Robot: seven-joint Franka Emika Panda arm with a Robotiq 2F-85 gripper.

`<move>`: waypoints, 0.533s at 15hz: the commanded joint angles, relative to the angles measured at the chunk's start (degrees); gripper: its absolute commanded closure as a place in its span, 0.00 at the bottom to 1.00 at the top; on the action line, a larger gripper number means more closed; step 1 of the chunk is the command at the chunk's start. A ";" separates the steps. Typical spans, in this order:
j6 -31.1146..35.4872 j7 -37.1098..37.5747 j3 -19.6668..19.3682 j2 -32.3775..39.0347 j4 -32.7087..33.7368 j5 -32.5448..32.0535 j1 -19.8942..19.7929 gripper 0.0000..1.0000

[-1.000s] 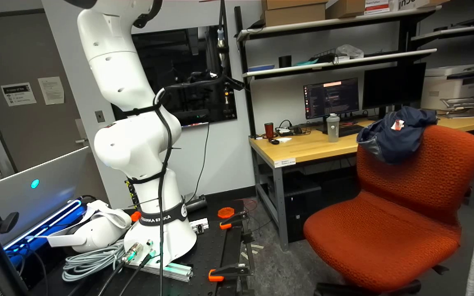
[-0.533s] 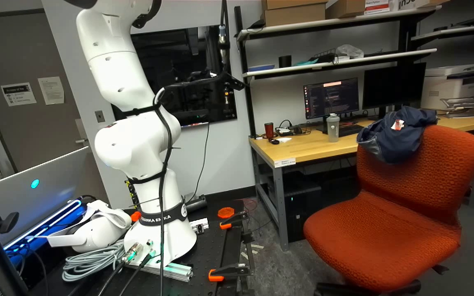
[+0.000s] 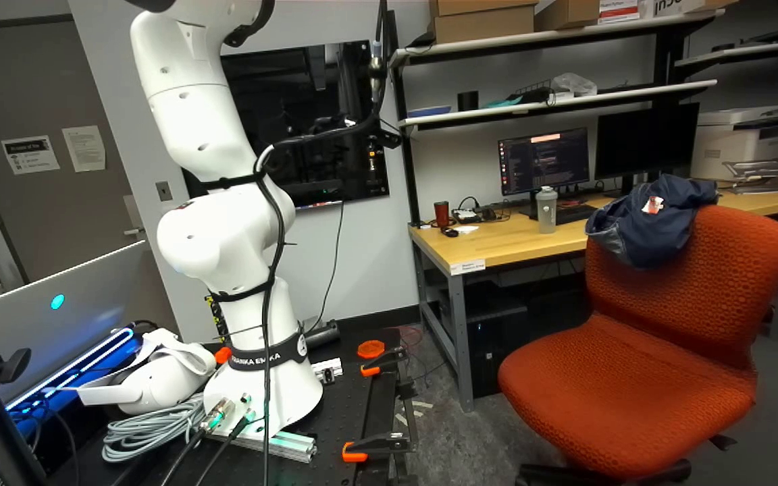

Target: Slide the curtain to the left

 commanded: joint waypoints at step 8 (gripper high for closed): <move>-0.65 4.21 2.23 3.96 4.80 1.14 0.70 0.86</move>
